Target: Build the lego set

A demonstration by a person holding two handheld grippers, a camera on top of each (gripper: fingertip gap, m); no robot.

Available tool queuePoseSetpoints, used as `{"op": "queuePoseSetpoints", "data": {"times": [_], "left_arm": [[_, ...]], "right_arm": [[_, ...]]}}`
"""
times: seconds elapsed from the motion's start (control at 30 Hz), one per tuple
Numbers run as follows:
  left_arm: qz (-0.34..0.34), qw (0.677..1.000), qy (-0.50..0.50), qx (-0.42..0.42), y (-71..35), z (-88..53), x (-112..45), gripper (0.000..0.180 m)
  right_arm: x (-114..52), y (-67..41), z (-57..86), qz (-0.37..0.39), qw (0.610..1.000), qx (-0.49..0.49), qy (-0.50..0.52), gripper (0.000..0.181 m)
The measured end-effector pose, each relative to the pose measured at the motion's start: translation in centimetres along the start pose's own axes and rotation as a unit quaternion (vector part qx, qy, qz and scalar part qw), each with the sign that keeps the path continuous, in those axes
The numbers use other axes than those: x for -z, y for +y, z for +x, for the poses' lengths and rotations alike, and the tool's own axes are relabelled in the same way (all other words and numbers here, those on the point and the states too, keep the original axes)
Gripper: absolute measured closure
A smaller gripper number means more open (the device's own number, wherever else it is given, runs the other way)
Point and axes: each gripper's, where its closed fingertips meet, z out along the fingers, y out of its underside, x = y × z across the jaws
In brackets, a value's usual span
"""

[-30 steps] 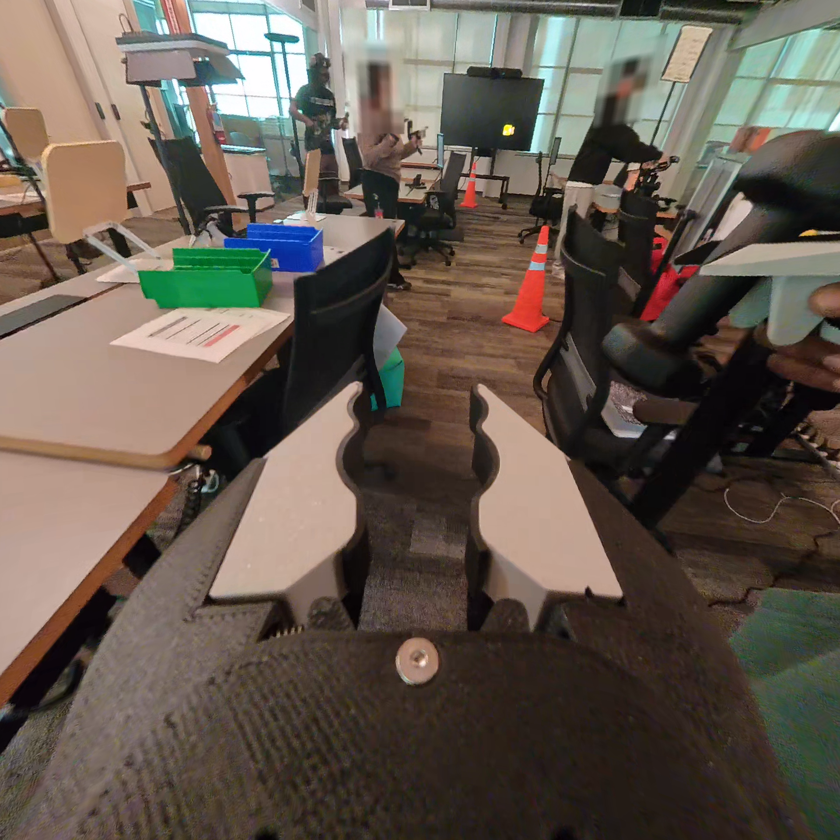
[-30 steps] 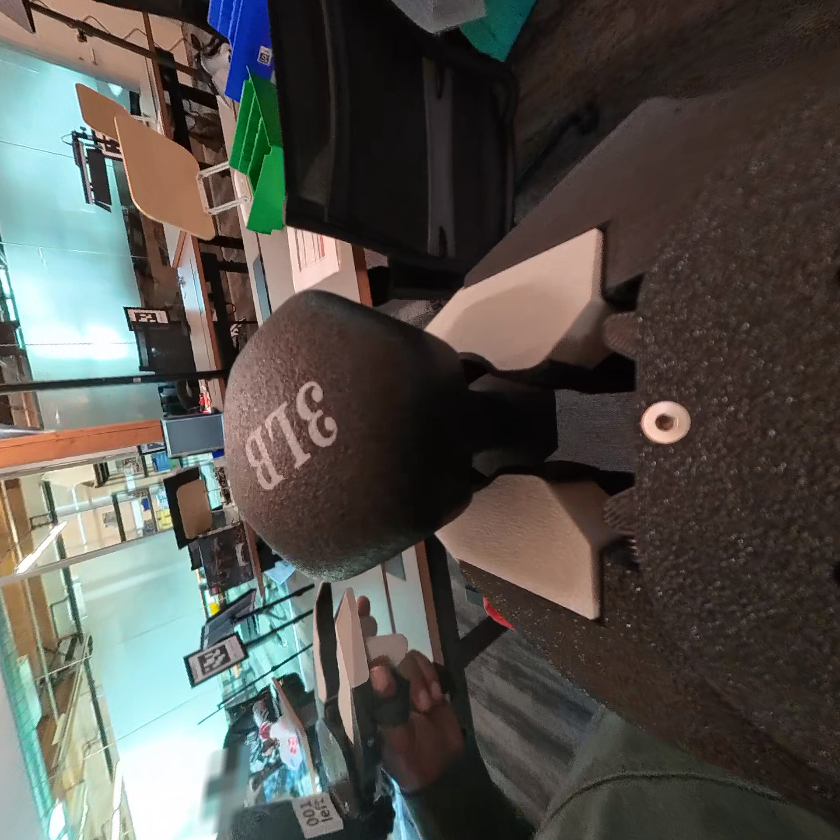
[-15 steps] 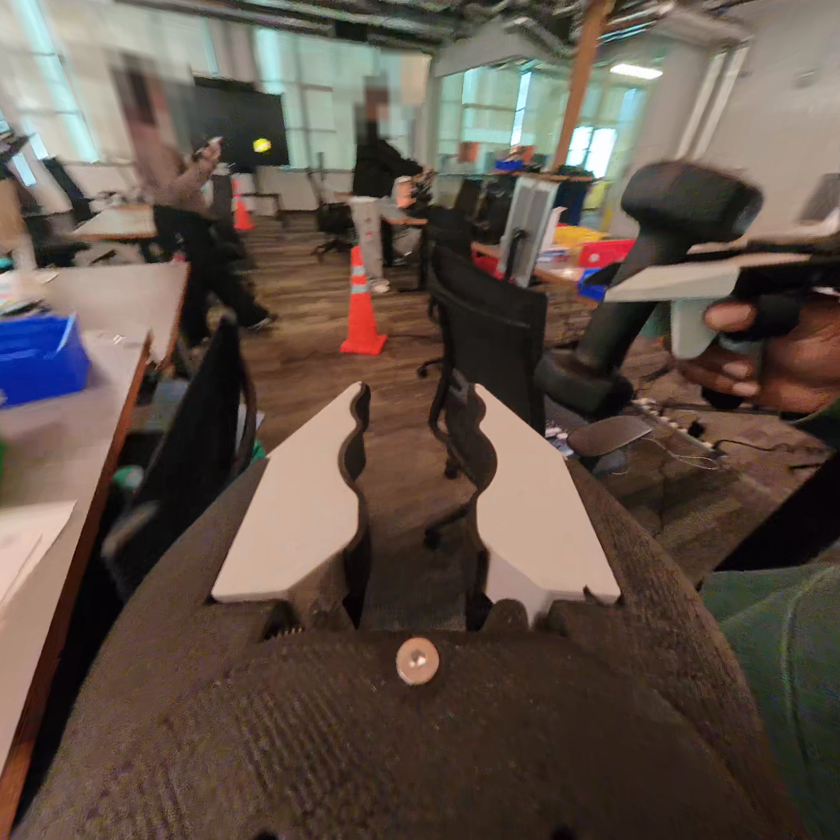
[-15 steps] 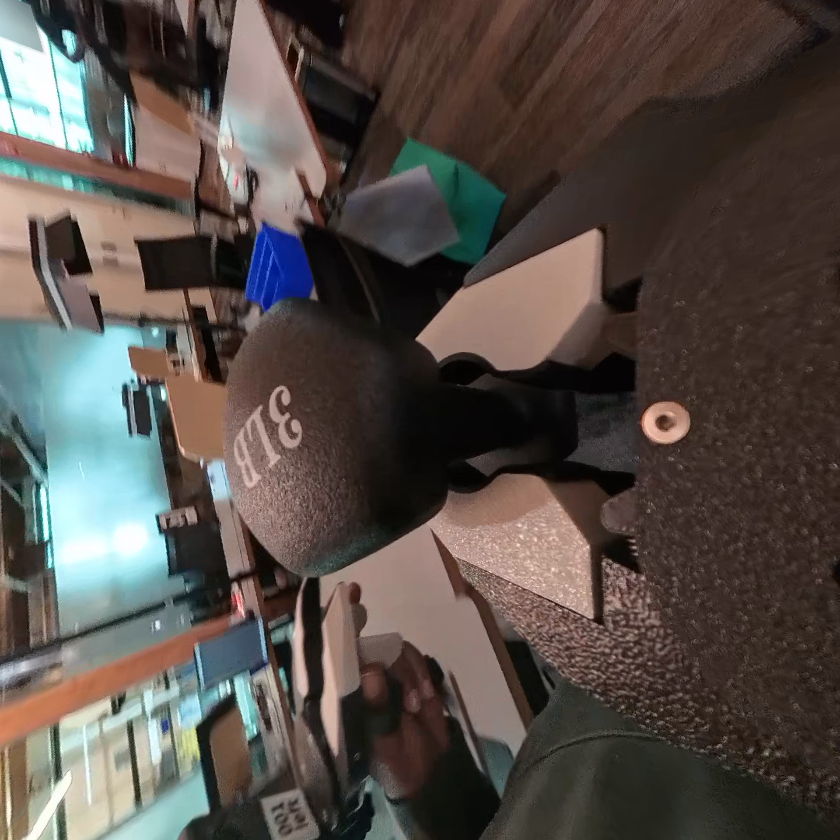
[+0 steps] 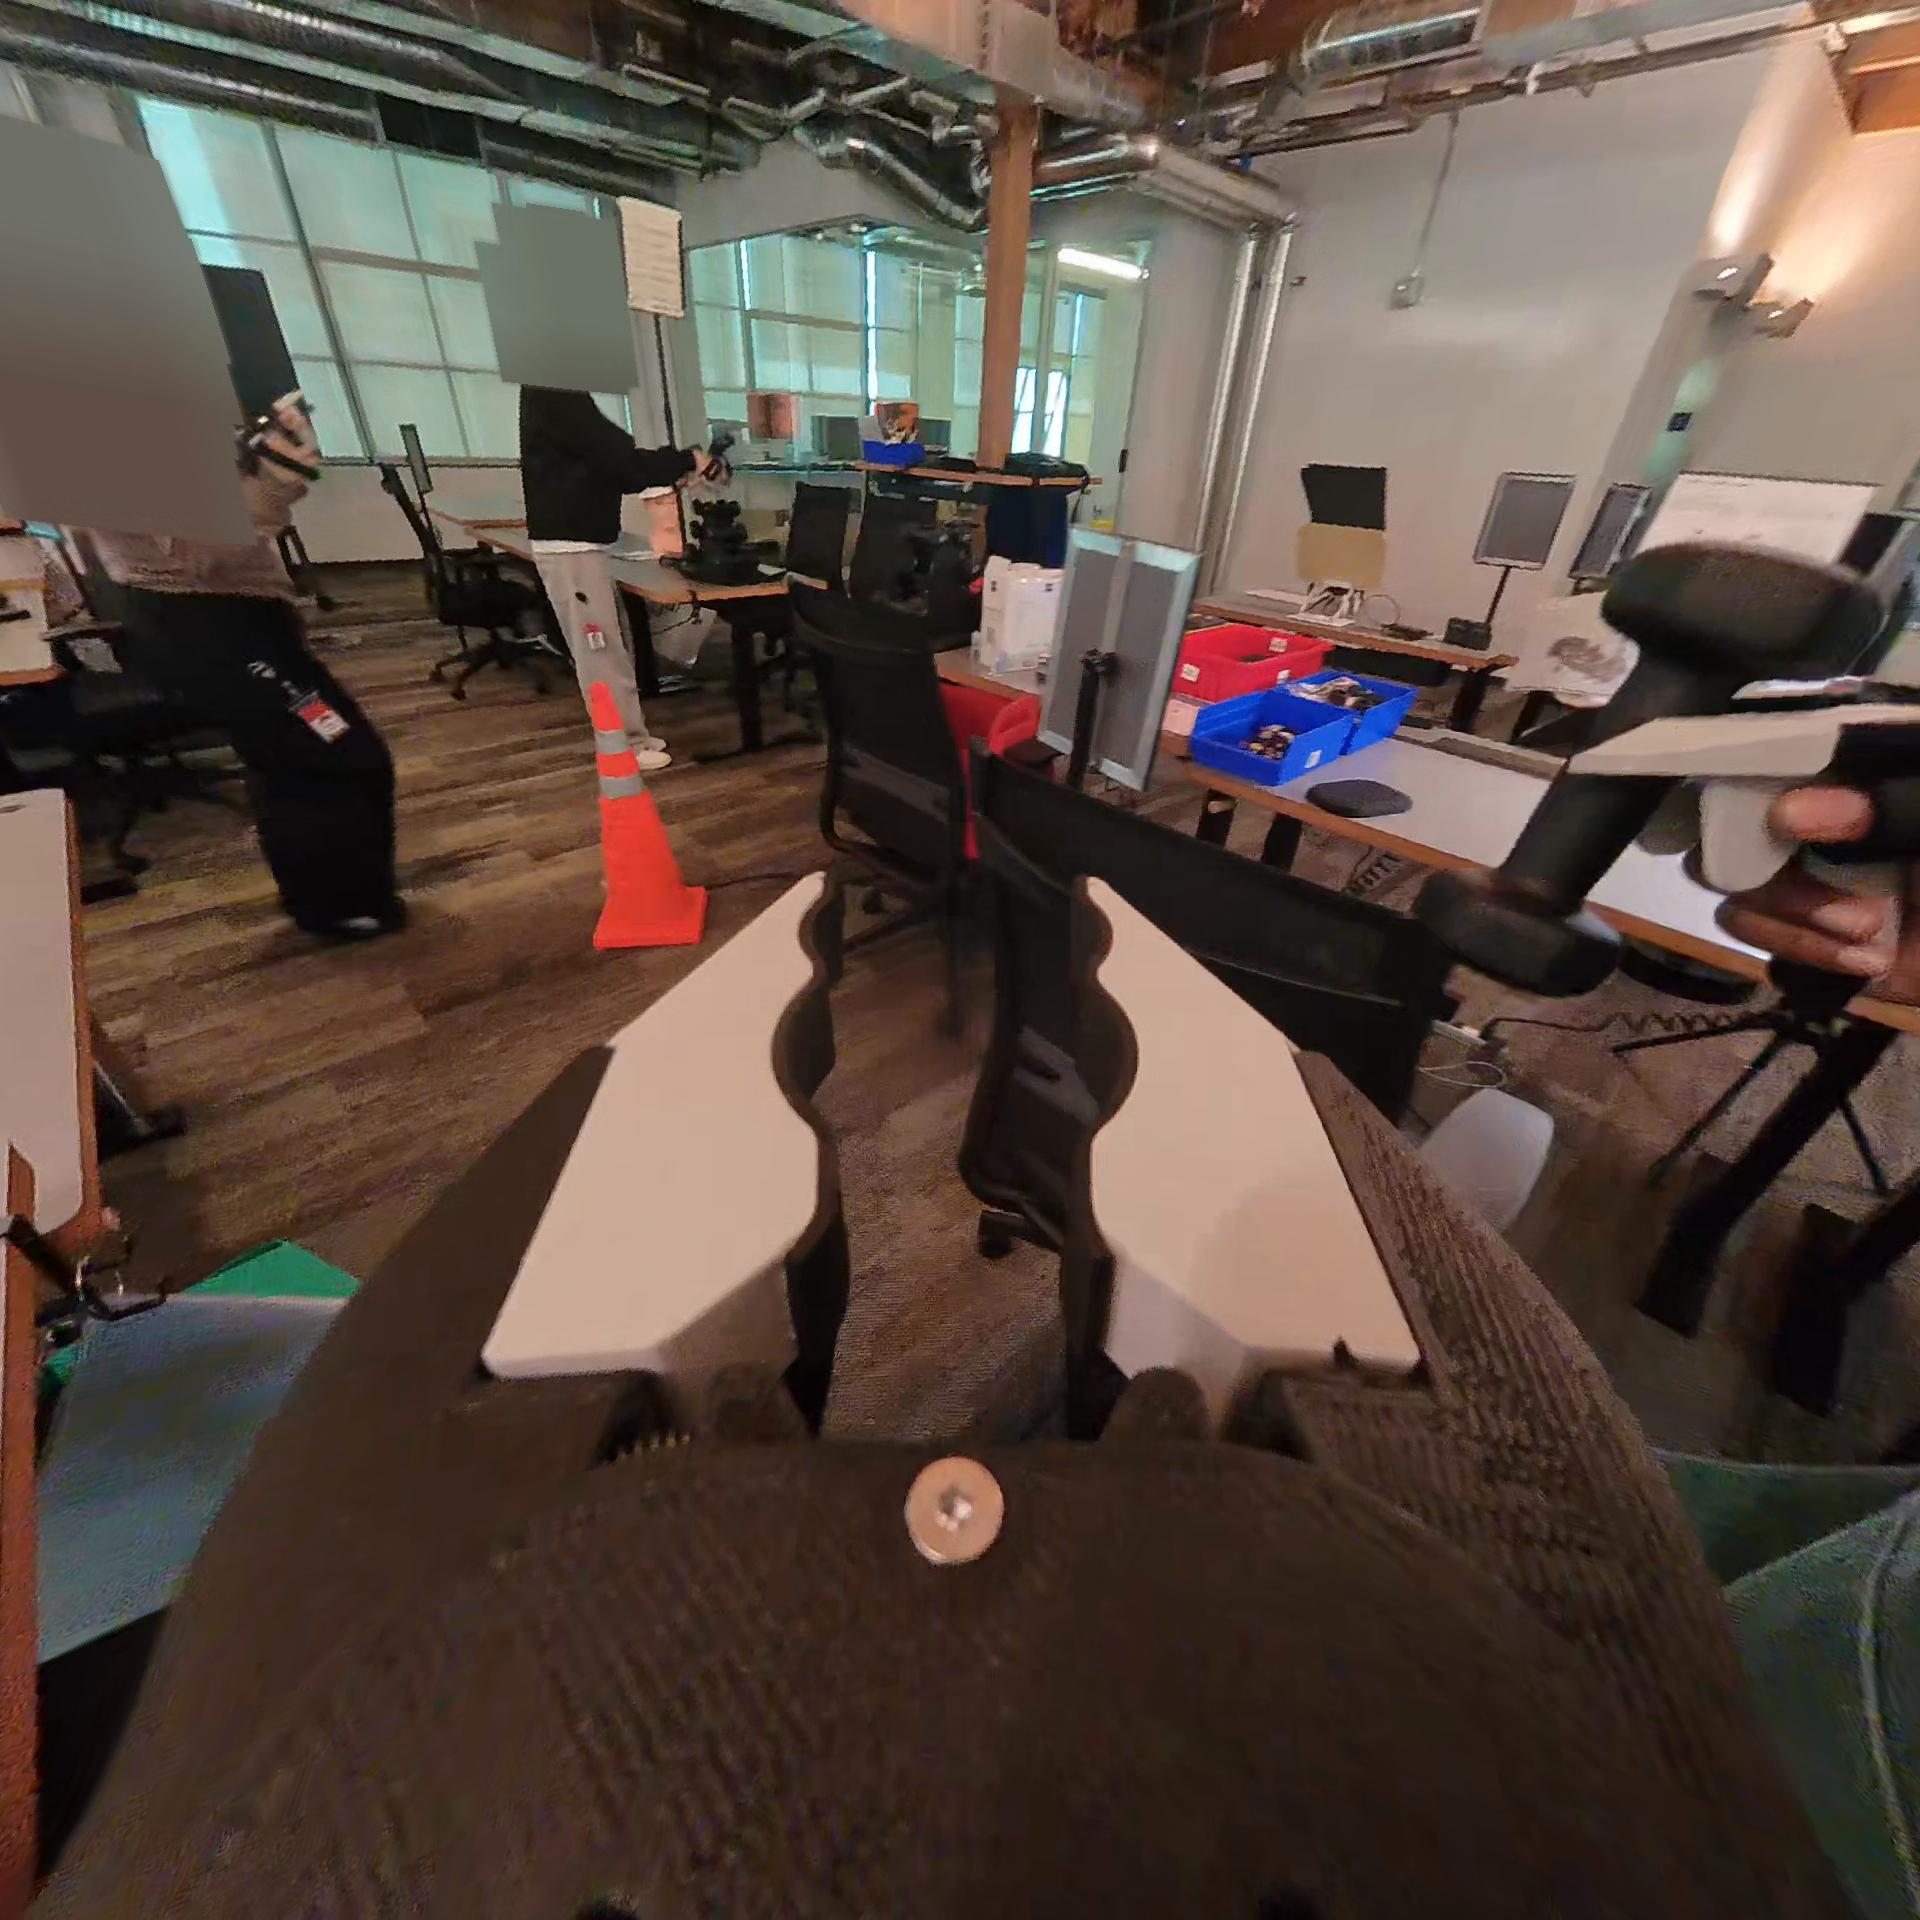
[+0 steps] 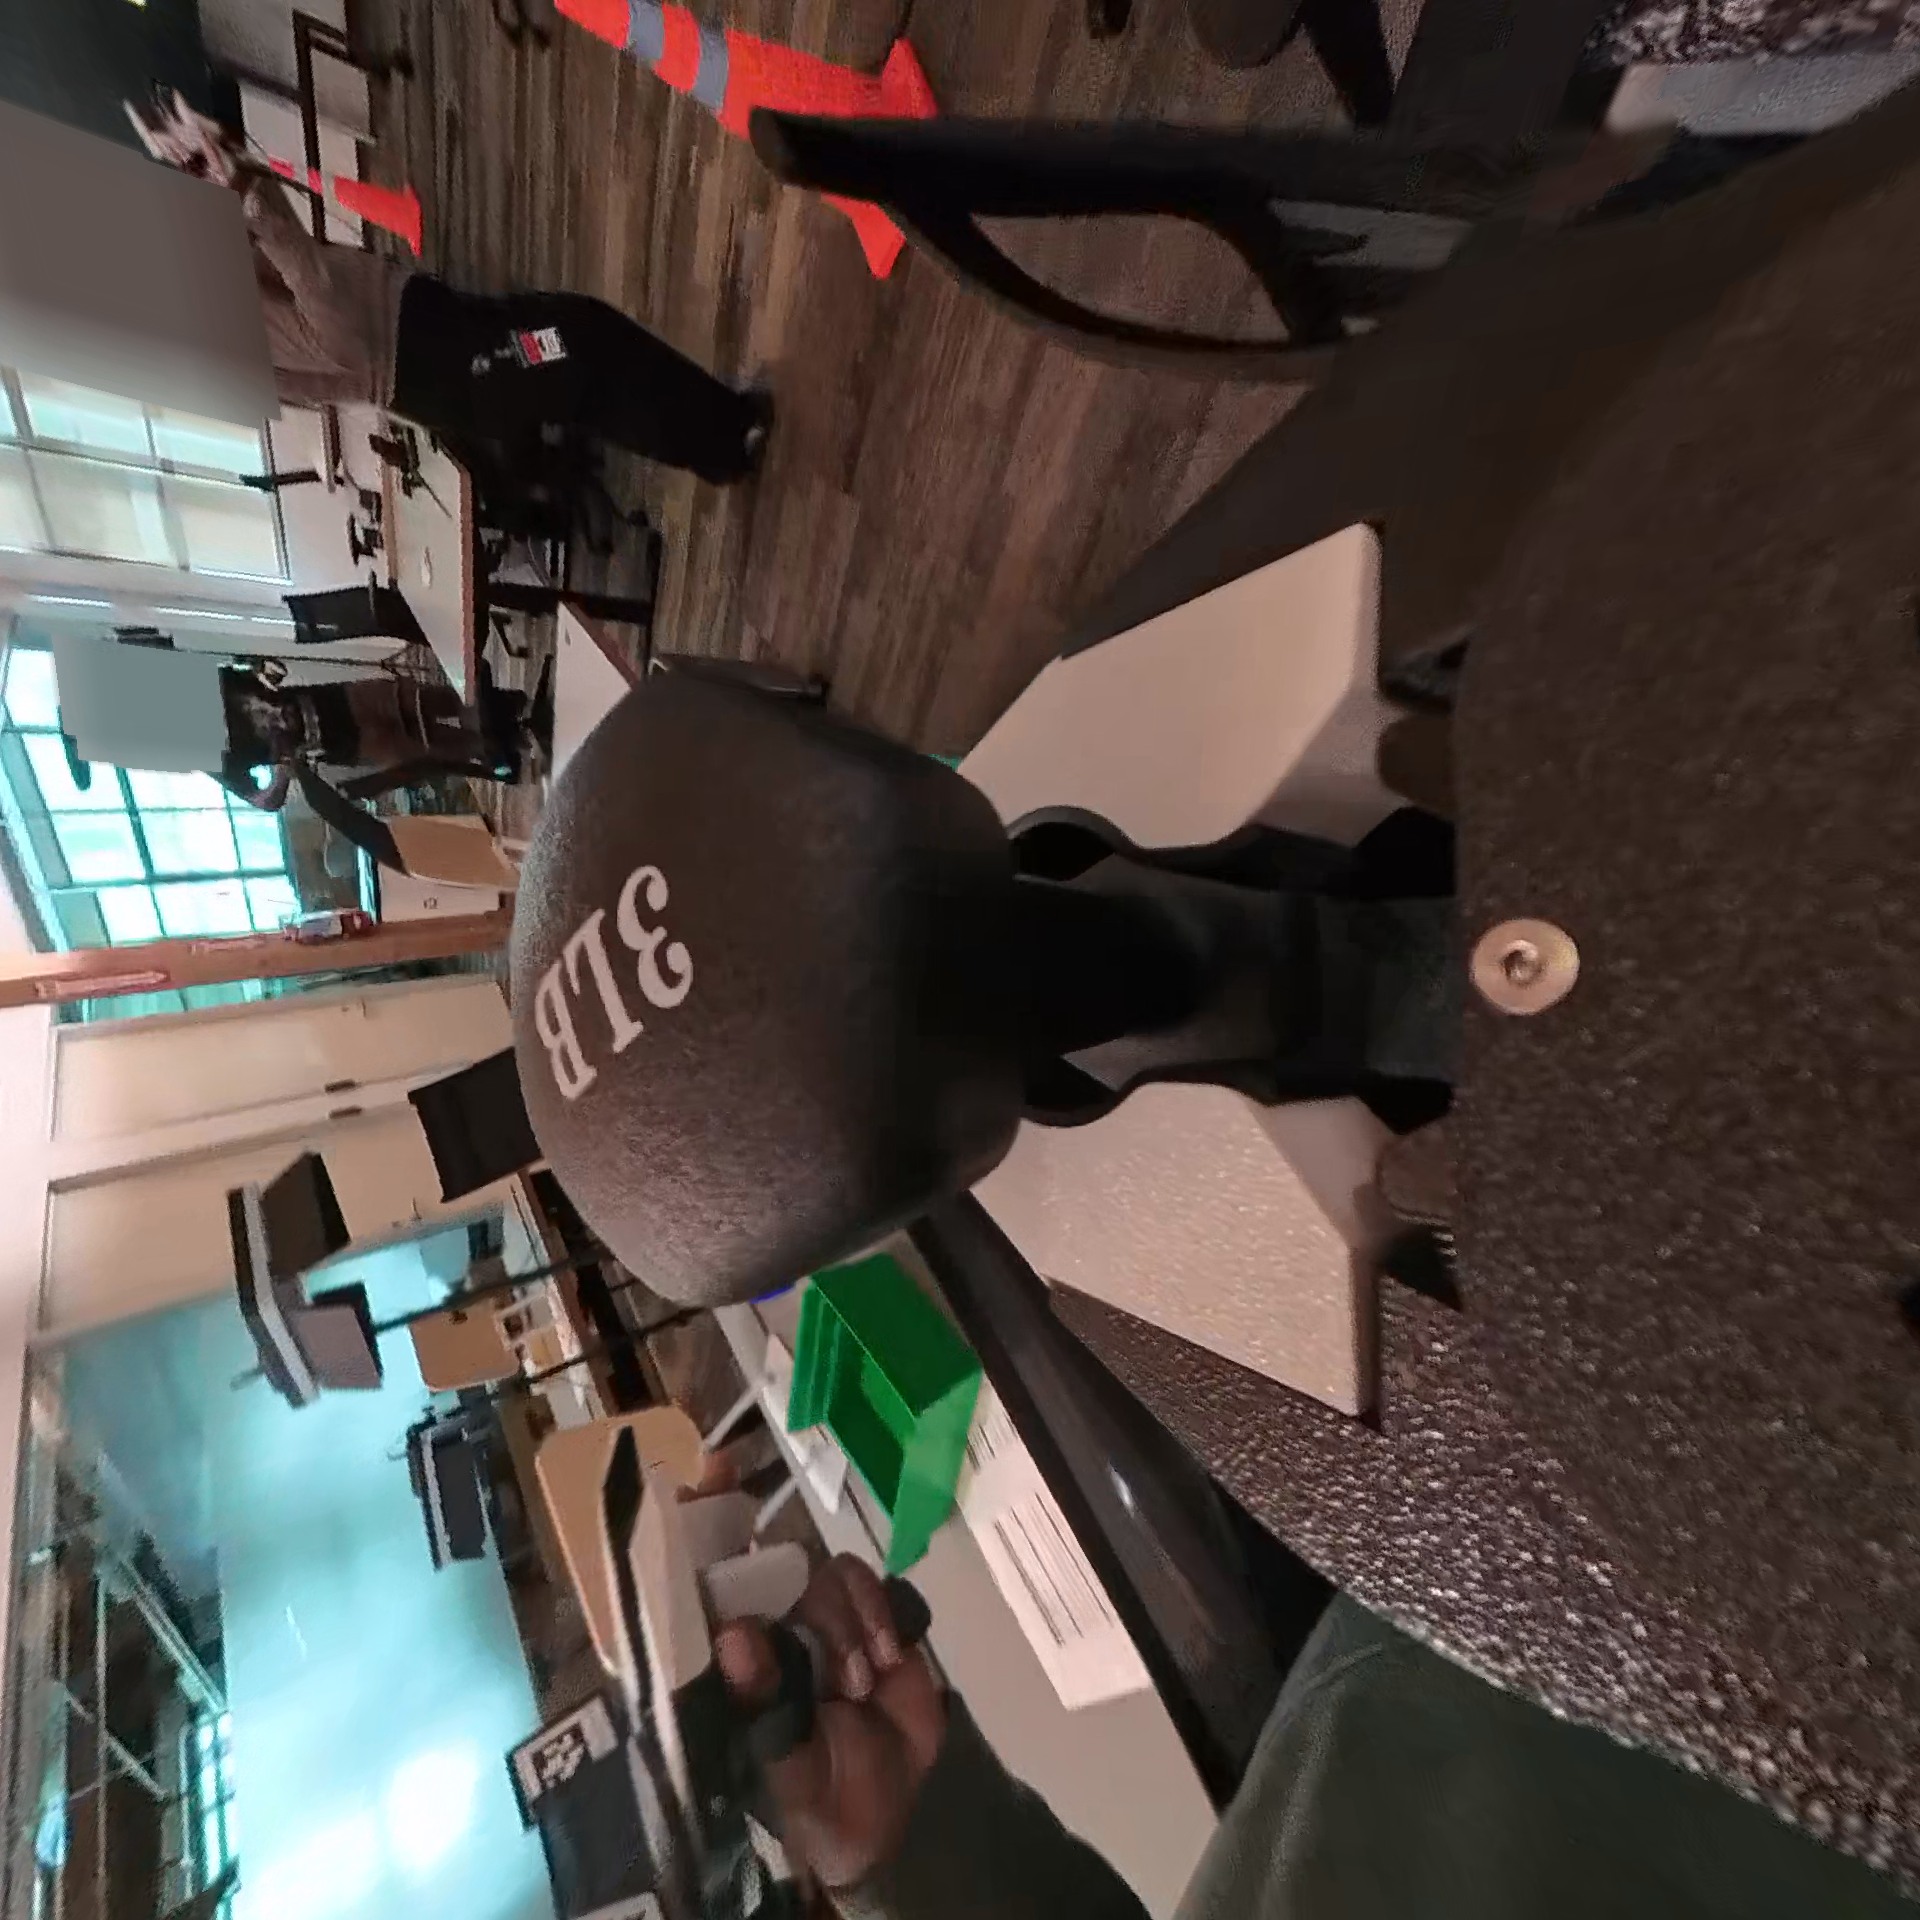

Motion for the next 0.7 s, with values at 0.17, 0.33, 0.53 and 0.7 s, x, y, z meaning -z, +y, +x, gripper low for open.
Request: {"op": "queuePoseSetpoints", "data": {"times": [0.17,0.33,0.53,0.7], "left_arm": [[-0.015,0.999,-0.035,0.020,1.5,-7.1,-8.9,0.138],[-0.008,0.999,-0.043,0.016,0.0,-12.6,-18.7,0.137],[-0.014,0.999,-0.028,0.044,0.7,-17.2,-29.1,0.137],[-0.042,0.998,0.001,0.053,3.3,-21.6,-37.9,0.137]], "right_arm": [[-6.4,-4.0,9.4,0.022,1.000,0.007,-0.002,0.151],[-12.6,-8.1,18.6,0.043,0.999,0.011,-0.015,0.151],[-18.4,-11.0,27.8,0.049,0.999,0.018,-0.004,0.151],[-22.7,-12.2,35.0,0.041,0.998,0.022,0.039,0.152]]}}
